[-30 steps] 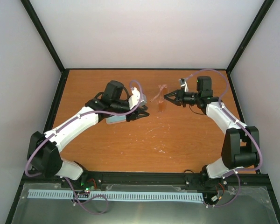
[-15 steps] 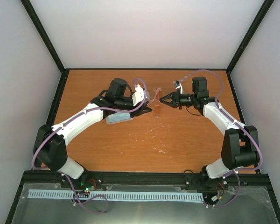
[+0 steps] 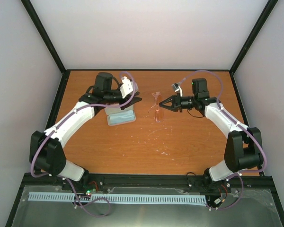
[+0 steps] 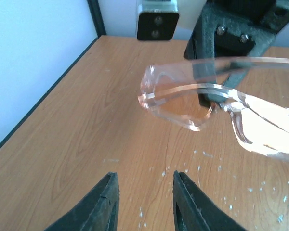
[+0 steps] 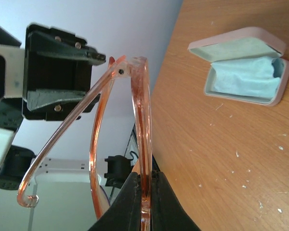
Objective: Organize the sunglasses
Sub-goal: Fold the sunglasses.
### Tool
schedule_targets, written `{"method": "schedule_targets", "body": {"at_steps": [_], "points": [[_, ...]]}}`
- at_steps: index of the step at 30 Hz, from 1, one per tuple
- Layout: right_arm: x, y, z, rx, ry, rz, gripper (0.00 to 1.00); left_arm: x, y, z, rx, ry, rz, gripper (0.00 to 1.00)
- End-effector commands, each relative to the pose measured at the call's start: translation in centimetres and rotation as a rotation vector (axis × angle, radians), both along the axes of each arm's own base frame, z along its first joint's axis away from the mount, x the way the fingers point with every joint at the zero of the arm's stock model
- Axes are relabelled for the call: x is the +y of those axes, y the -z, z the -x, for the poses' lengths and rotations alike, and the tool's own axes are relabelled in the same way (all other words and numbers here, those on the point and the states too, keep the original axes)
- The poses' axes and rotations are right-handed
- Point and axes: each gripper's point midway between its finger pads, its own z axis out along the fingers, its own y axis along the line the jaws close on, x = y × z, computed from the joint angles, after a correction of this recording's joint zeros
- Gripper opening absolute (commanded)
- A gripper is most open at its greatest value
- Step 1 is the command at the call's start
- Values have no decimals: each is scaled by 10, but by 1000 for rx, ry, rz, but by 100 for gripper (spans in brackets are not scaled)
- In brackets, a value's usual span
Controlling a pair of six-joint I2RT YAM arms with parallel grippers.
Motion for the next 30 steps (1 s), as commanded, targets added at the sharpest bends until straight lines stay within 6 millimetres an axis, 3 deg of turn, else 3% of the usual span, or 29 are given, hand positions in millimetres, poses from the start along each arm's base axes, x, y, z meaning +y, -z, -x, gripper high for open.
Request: {"method": "schedule_targets", "body": {"at_steps": [1, 6, 10, 15, 21, 30], "points": [[8, -21, 10, -63, -51, -24, 3, -24, -37, -10, -32, 88, 94, 32], [8, -20, 7, -65, -45, -18, 3, -32, -57, -18, -63, 97, 133, 31], [9, -21, 2, -69, -40, -14, 3, -36, -56, -13, -47, 128, 143, 30], [21, -24, 6, -76, -70, -25, 3, -49, -52, -2, -39, 156, 139, 16], [24, -24, 10, -78, -80, -21, 3, -61, -53, -1, -36, 167, 149, 16], [24, -42, 14, -115, -91, -51, 3, -60, -20, -5, -30, 136, 85, 16]]}}
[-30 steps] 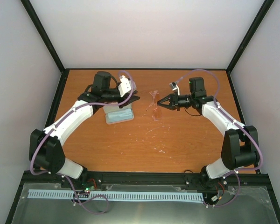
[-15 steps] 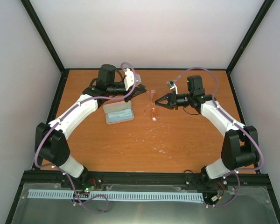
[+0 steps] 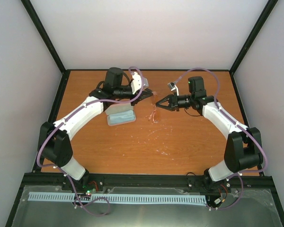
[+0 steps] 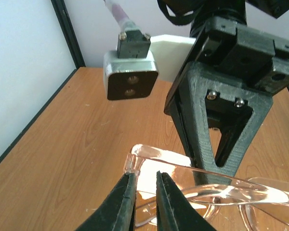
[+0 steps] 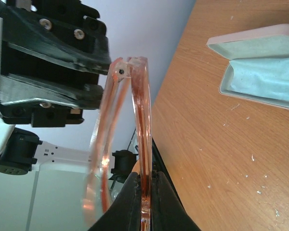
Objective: Organize the sunglasses
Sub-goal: Fold the sunglasses.
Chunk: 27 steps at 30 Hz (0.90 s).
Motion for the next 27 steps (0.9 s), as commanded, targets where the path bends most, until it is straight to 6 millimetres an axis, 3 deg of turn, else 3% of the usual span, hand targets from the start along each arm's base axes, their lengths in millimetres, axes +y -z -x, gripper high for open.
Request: {"method": "schedule_targets", "body": {"at_steps": [1, 8, 12, 16, 19, 23, 27], "points": [[4, -29, 4, -75, -27, -43, 3, 0, 6, -2, -36, -8, -11, 16], [4, -40, 6, -89, -37, -65, 3, 0, 21, -7, -39, -29, -22, 16], [2, -24, -4, -70, 15, 4, 3, 3, 2, -6, -75, -42, 1, 18], [-1, -2, -18, -39, 78, 66, 3, 7, -23, 8, -102, -19, 38, 19], [-1, -2, -23, -40, 97, 70, 3, 8, -32, 25, -80, 25, 65, 17], [0, -7, -26, -53, 107, 68, 3, 2, -30, 43, -61, 73, 68, 16], [0, -13, -26, -61, 108, 55, 3, -2, -11, 58, -5, 105, 38, 16]]}}
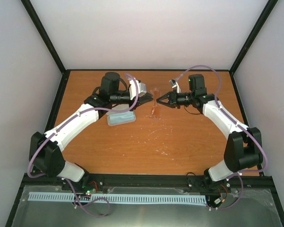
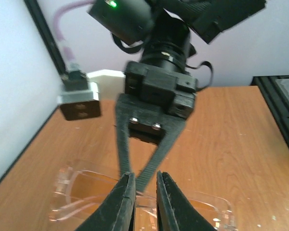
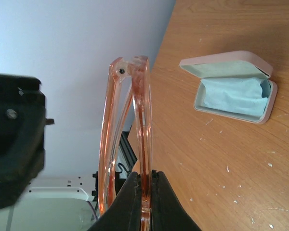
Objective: Organize the sunglasses
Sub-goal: Fold the sunglasses.
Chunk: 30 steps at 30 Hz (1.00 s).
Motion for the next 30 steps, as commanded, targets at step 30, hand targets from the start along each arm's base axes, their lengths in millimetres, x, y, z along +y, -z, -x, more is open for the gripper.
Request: {"method": "schedule_targets", "body": {"at_steps": [30], "points": [[-5, -18, -1, -75, 11, 119, 3, 23, 3, 12, -1, -93, -24, 55]]}}
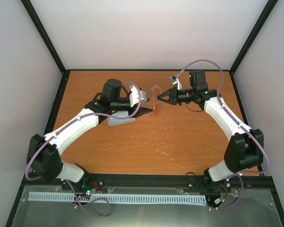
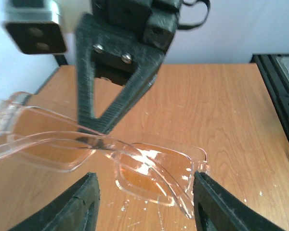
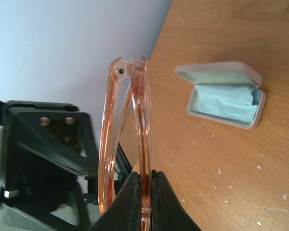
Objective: Organize the sunglasses
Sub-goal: Fold the sunglasses.
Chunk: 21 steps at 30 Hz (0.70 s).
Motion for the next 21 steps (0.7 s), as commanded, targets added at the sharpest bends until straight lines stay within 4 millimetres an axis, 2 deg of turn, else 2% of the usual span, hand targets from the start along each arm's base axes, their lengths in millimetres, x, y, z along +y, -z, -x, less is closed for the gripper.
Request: {"method": "schedule_targets", "body": {"at_steps": [1, 4, 7, 10, 15, 18, 21], "points": [[-4, -1, 3, -19, -5, 88, 3, 34, -56, -11, -79, -128, 83, 53], [-3, 4, 6, 4, 2, 96, 3, 64, -62, -33, -79, -242, 64, 48], [1, 16, 12, 9, -6, 183, 3, 91, -55, -45, -100, -330, 25, 44], [8, 26, 17, 60, -22, 184, 3, 115, -46, -52, -57, -393, 7, 42], [21, 28, 20, 127, 12, 60, 3, 138, -31, -55, 6, -485, -6, 40], [28, 43, 28, 124, -25, 161, 3, 148, -19, -53, 10, -524, -31, 40], [35, 64, 40, 66, -98, 404, 3, 155, -8, -50, 18, -543, -48, 40]]}}
